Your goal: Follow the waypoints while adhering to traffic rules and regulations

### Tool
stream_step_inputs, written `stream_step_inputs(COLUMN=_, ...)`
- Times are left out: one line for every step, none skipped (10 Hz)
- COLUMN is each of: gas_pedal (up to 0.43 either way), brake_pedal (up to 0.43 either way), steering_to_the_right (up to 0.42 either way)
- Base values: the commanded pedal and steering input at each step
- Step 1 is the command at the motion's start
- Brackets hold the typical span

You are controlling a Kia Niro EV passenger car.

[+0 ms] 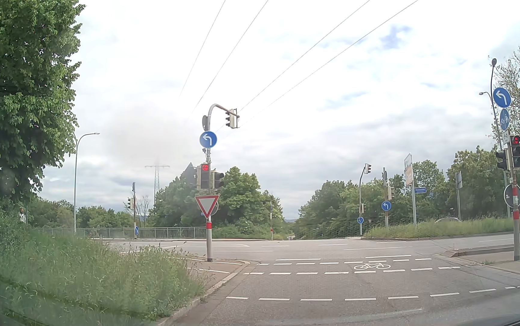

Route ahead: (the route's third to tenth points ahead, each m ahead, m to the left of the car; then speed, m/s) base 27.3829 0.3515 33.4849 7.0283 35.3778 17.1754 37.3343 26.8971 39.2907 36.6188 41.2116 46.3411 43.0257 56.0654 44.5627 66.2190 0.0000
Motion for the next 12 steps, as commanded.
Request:
stream_step_inputs(gas_pedal=0.0, brake_pedal=0.244, steering_to_the_right=-0.007)
stream_step_inputs(gas_pedal=0.0, brake_pedal=0.244, steering_to_the_right=-0.007)
stream_step_inputs(gas_pedal=0.0, brake_pedal=0.244, steering_to_the_right=-0.007)
stream_step_inputs(gas_pedal=0.0, brake_pedal=0.25, steering_to_the_right=-0.007)
stream_step_inputs(gas_pedal=0.0, brake_pedal=0.244, steering_to_the_right=-0.007)
stream_step_inputs(gas_pedal=0.0, brake_pedal=0.244, steering_to_the_right=-0.007)
stream_step_inputs(gas_pedal=0.0, brake_pedal=0.244, steering_to_the_right=-0.007)
stream_step_inputs(gas_pedal=0.0, brake_pedal=0.244, steering_to_the_right=-0.007)
stream_step_inputs(gas_pedal=0.0, brake_pedal=0.244, steering_to_the_right=-0.007)
stream_step_inputs(gas_pedal=0.0, brake_pedal=0.244, steering_to_the_right=-0.007)
stream_step_inputs(gas_pedal=0.0, brake_pedal=0.244, steering_to_the_right=-0.007)
stream_step_inputs(gas_pedal=0.0, brake_pedal=0.244, steering_to_the_right=-0.007)
